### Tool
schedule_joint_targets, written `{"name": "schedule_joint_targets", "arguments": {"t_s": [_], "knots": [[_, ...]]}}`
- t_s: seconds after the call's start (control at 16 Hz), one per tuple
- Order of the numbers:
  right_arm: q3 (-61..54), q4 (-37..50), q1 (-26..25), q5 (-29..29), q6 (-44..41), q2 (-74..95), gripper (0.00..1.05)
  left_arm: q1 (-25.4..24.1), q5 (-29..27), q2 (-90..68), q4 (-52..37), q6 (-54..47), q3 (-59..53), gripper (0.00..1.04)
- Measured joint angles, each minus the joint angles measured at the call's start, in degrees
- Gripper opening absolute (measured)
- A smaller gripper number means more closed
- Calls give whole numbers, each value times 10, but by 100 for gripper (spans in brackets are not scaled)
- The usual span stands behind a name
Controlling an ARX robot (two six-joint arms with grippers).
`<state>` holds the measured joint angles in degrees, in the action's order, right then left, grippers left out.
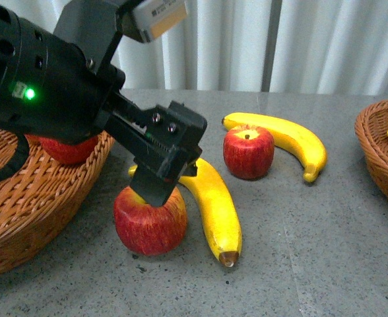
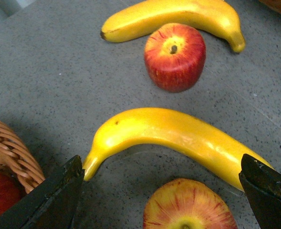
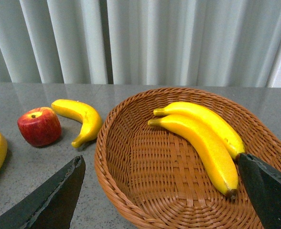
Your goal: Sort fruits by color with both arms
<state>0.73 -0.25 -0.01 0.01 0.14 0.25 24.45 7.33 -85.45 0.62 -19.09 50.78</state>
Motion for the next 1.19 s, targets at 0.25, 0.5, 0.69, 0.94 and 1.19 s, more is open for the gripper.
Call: {"name": "schedule_joint_targets", "arguments": {"t_s": [0.25, 0.5, 0.69, 0.94, 1.19], "knots": [[0, 0, 0, 0, 0, 0, 98, 13, 28, 2, 22, -53, -26, 98], [0, 0, 0, 0, 0, 0, 98, 7, 36, 3, 28, -81, -44, 98], [0, 0, 0, 0, 0, 0, 98, 2, 30, 3, 19, -85, -50, 98], [0, 0, 0, 0, 0, 0, 98, 0, 32, 1, 17, -86, -50, 98], [0, 0, 0, 0, 0, 0, 98, -8, 48, -15, 12, -85, -50, 98]]}}
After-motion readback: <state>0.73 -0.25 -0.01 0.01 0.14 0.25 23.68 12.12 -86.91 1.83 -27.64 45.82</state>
